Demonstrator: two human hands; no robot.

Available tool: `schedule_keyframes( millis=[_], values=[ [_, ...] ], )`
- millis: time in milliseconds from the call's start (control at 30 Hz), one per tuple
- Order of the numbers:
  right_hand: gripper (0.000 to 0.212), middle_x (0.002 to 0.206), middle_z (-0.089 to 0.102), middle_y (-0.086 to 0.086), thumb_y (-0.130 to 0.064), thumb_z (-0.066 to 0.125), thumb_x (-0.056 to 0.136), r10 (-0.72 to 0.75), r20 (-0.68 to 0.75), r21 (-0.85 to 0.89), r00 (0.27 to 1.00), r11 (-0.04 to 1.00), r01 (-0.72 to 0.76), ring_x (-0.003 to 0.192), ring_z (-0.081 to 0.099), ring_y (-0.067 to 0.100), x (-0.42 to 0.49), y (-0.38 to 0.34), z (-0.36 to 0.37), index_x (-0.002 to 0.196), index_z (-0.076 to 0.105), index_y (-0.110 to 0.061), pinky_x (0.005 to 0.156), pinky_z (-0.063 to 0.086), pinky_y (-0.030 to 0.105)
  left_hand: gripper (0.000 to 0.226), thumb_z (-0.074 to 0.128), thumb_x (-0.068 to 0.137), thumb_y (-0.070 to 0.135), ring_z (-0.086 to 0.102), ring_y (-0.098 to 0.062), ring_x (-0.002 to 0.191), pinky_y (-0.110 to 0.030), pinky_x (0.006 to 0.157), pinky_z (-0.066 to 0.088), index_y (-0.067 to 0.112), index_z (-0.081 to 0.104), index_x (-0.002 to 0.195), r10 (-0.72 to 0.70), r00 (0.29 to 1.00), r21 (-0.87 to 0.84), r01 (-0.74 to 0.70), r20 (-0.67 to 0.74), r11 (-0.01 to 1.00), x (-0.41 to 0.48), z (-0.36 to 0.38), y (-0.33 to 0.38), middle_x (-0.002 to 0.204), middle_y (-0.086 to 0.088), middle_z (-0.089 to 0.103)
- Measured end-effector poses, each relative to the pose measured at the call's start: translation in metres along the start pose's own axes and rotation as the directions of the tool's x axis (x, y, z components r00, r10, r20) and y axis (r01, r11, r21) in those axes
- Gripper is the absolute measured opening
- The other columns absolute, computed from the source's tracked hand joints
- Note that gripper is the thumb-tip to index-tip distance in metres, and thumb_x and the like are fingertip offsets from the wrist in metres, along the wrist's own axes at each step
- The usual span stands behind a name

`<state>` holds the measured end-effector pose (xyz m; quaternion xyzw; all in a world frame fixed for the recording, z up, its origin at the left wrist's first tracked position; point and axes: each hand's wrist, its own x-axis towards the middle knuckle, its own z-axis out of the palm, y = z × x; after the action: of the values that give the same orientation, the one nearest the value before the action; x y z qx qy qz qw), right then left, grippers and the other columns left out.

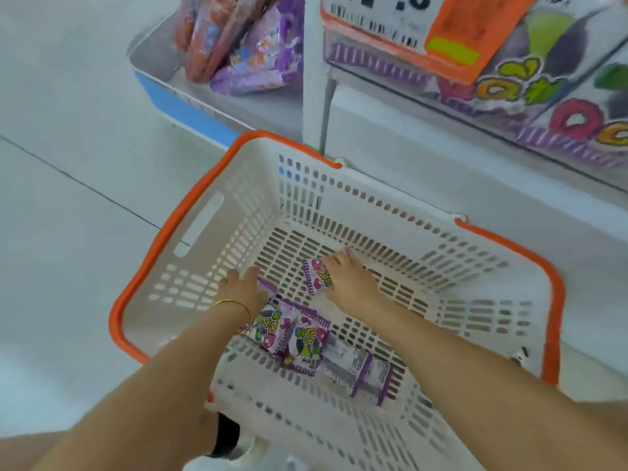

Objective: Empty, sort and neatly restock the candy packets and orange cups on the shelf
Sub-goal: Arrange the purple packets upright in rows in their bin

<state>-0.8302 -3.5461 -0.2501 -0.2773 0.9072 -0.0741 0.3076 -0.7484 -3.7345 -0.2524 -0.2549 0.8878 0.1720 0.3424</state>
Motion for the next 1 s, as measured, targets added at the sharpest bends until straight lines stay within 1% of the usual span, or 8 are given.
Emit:
schedule_keyframes(
  millis=[167, 333, 467, 533, 667, 800, 900, 1000],
  values=[
    [0.077, 0.158, 0.012, 0.009, -0.017, 0.057, 0.093, 0.02, 0.069, -0.144, 0.997, 0.99, -0.01, 0.141, 0.019, 0.034, 0.04, 0.0, 0.021, 0.152, 0.008, -0.018, 0.107, 0.036, 0.046, 0.07, 0.061, 0.086, 0.037, 0.029, -0.037, 0.131, -0.045, 0.106, 0.036, 0.022, 0.024, 0.144, -0.023, 0.996, 0.057, 0.019, 0.081, 0.998, 0.022, 0.027, -0.01, 0.144, -0.019, 0.026],
    [0.061, 0.13, 0.052, 0.005, -0.043, 0.067, 0.083, 0.067, -0.064, -0.341, 0.996, 0.936, -0.085, 0.123, 0.041, 0.027, 0.042, 0.002, 0.032, 0.131, 0.044, -0.012, 0.101, 0.032, 0.041, 0.069, 0.07, 0.08, 0.034, 0.035, -0.034, 0.124, -0.043, 0.099, 0.043, 0.022, 0.029, 0.135, -0.027, 0.999, 0.075, 0.028, -0.017, 0.997, 0.031, 0.038, -0.012, 0.134, -0.015, 0.033],
    [0.047, 0.106, 0.058, 0.003, -0.053, 0.069, 0.078, 0.211, -0.027, 0.106, 0.977, 0.973, -0.207, 0.095, 0.055, 0.02, 0.023, 0.011, 0.03, 0.106, 0.052, -0.018, 0.077, 0.044, 0.034, 0.051, 0.06, 0.084, 0.009, 0.048, -0.031, 0.106, -0.038, 0.081, 0.05, 0.019, 0.036, 0.128, 0.029, 0.995, 0.025, -0.027, -0.093, 0.999, 0.035, 0.033, -0.016, 0.122, -0.015, 0.043],
    [0.034, 0.092, 0.054, 0.003, -0.043, 0.069, 0.083, 0.249, 0.001, 0.491, 0.969, 0.844, -0.217, 0.077, 0.053, 0.017, 0.009, 0.015, 0.024, 0.093, 0.049, -0.018, 0.06, 0.039, 0.027, 0.043, 0.055, 0.086, 0.009, 0.057, -0.028, 0.086, -0.036, 0.067, 0.051, 0.015, 0.039, 0.126, 0.005, 0.991, -0.17, -0.028, -0.137, 0.985, 0.033, 0.024, -0.014, 0.111, -0.015, 0.053],
    [0.02, 0.104, 0.064, 0.003, -0.026, 0.063, 0.091, 0.279, 0.231, 0.923, 0.932, 0.241, -0.301, 0.087, 0.058, 0.013, -0.021, 0.016, 0.001, 0.108, 0.057, -0.017, 0.07, 0.045, 0.025, 0.033, 0.051, 0.091, 0.009, 0.053, -0.017, 0.053, -0.031, 0.055, 0.05, 0.013, 0.049, 0.124, -0.073, 0.997, -0.809, 0.019, -0.029, 0.588, 0.013, -0.005, 0.015, 0.096, -0.012, 0.055],
    [0.028, 0.12, 0.062, 0.001, -0.017, 0.064, 0.087, 0.207, 0.27, 0.96, 0.94, 0.023, -0.28, 0.113, 0.054, 0.021, -0.042, 0.012, -0.016, 0.115, 0.059, -0.022, 0.097, 0.045, 0.046, 0.016, 0.046, 0.096, 0.009, 0.04, -0.017, 0.055, -0.028, 0.05, 0.051, 0.014, 0.055, 0.108, 0.101, 0.959, -0.962, 0.27, 0.265, -0.036, -0.028, -0.023, 0.043, 0.086, -0.006, 0.048],
    [0.025, 0.108, 0.066, 0.0, -0.007, 0.068, 0.084, 0.183, 0.168, 0.98, 0.969, 0.078, -0.185, 0.103, 0.06, 0.017, -0.061, 0.008, -0.028, 0.103, 0.059, -0.02, 0.092, 0.045, 0.036, 0.032, 0.055, 0.091, 0.022, 0.055, -0.027, 0.082, -0.038, 0.067, 0.054, 0.011, 0.052, 0.121, 0.208, 0.94, -0.945, 0.3, 0.27, -0.131, -0.049, -0.028, 0.052, 0.117, -0.012, 0.051],
    [0.024, 0.096, 0.067, -0.004, -0.001, 0.066, 0.084, 0.168, 0.08, 0.979, 0.983, 0.172, -0.109, 0.092, 0.061, 0.013, -0.081, 0.007, -0.042, 0.094, 0.059, -0.021, 0.083, 0.047, 0.025, 0.074, 0.07, 0.079, 0.031, 0.056, -0.027, 0.106, -0.037, 0.079, 0.053, 0.012, 0.035, 0.141, 0.236, 0.945, -0.974, 0.215, 0.226, 0.072, -0.069, -0.037, 0.063, 0.139, -0.007, 0.042]
  ],
)
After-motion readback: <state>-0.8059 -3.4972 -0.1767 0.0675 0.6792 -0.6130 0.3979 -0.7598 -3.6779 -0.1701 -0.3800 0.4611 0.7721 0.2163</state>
